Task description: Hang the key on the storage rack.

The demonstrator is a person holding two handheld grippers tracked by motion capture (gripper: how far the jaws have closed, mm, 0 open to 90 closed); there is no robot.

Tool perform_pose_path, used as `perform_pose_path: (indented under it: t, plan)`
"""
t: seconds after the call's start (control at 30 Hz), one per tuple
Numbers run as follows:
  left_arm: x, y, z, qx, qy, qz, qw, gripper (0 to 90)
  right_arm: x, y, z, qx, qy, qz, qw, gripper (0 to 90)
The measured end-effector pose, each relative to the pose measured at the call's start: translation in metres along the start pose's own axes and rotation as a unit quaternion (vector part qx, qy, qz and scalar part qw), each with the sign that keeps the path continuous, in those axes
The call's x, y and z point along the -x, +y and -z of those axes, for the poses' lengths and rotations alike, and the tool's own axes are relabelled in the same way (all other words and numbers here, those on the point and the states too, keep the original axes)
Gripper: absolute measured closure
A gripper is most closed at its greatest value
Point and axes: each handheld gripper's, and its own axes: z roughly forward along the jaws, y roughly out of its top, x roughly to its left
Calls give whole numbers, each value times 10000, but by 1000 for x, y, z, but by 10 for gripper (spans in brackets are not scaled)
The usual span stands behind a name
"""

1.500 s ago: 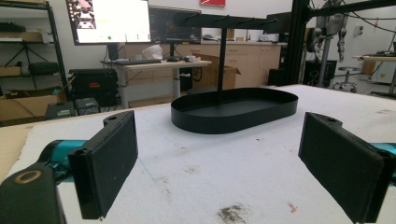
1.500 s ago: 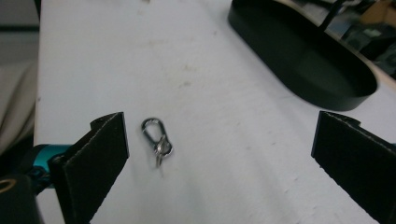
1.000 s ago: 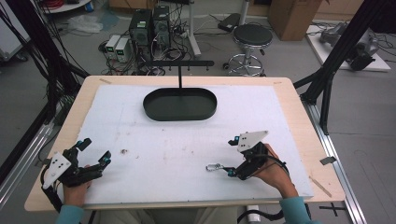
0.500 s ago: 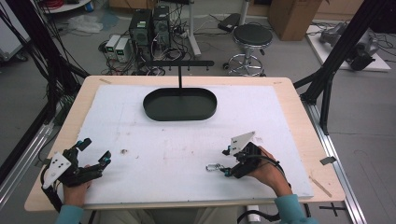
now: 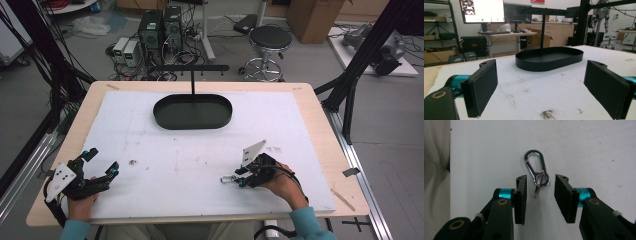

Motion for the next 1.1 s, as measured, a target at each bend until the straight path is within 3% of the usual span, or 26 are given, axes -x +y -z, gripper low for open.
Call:
perform_pose_path:
  t: [0.37, 1.0, 1.1]
  plan:
    - [0, 0, 0, 1, 1, 2, 10000, 121, 1, -1, 1, -32, 61, -60, 10000, 795]
    - [0, 0, 0, -4, -1, 5, 10000, 121, 3, 0, 3, 28, 36, -34, 10000, 873]
    - [0, 0, 0, -5, -1, 3, 10000, 121, 3, 0, 4, 19, 51, -139, 9999, 884]
